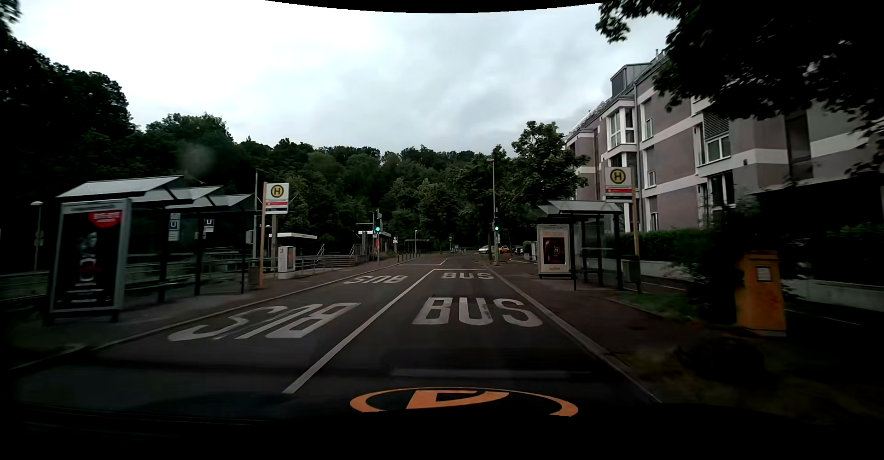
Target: Follow the waypoints while adhering to traffic rules and regulations
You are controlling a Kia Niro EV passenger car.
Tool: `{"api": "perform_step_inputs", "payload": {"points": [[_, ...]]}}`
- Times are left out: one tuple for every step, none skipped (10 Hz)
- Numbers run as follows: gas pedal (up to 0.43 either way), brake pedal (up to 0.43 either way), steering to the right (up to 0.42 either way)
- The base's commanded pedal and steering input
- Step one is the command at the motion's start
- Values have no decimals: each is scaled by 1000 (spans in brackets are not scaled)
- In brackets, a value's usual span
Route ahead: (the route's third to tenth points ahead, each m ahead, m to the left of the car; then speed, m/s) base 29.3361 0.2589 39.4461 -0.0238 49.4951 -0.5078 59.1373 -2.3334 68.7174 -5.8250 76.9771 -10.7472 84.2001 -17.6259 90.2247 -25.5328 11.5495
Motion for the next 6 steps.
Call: {"api": "perform_step_inputs", "payload": {"points": [[79,0,5],[79,0,4],[79,0,4],[79,0,4],[79,0,4],[67,0,4]]}}
